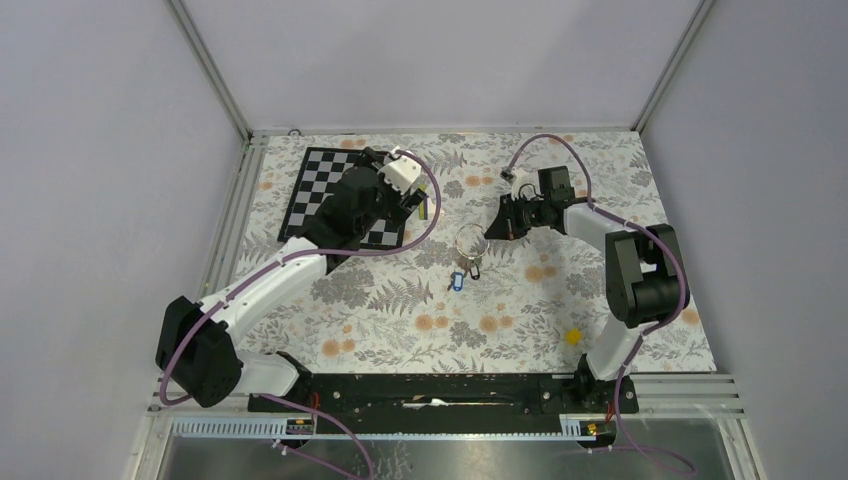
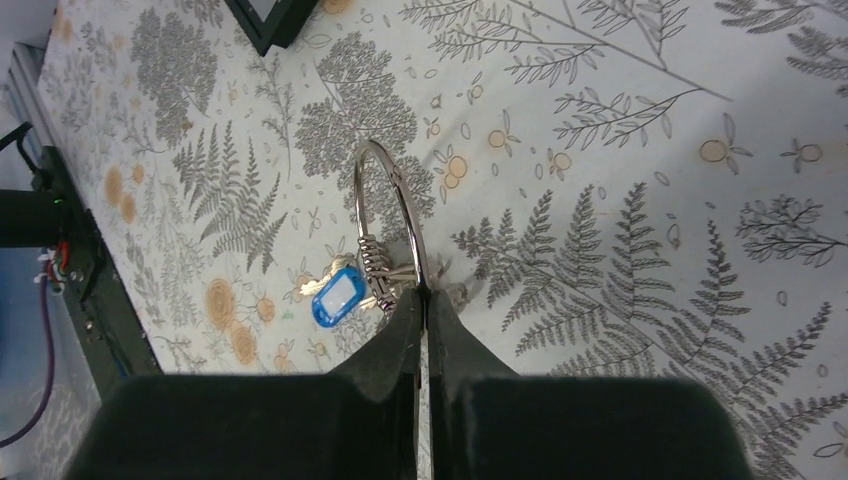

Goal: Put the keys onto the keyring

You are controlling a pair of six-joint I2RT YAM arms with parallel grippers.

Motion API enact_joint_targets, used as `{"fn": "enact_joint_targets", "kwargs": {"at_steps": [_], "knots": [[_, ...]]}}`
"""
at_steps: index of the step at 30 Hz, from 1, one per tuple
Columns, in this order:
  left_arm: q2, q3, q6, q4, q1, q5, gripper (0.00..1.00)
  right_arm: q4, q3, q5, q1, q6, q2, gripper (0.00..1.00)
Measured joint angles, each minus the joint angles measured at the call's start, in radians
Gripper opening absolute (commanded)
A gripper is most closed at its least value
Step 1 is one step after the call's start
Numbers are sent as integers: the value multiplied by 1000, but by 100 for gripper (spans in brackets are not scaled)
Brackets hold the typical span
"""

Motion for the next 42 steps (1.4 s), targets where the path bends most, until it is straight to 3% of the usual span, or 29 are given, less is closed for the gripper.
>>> {"fn": "enact_joint_targets", "kwargs": {"at_steps": [9,16,21,26,42], "knots": [[30,-5,10,2,0,-1,99,-46,-59,-33,19,16,-138,0],[32,-5,15,22,2,-8,99,-76,-171,-31,185,-64,-396,0],[32,-3,27,31,9,-23,99,-89,-245,-72,245,-108,-492,0],[32,-3,29,30,10,-25,99,-91,-306,-59,245,-112,-486,0],[32,-6,33,29,10,-24,99,-58,-248,52,219,-103,-309,0]]}}
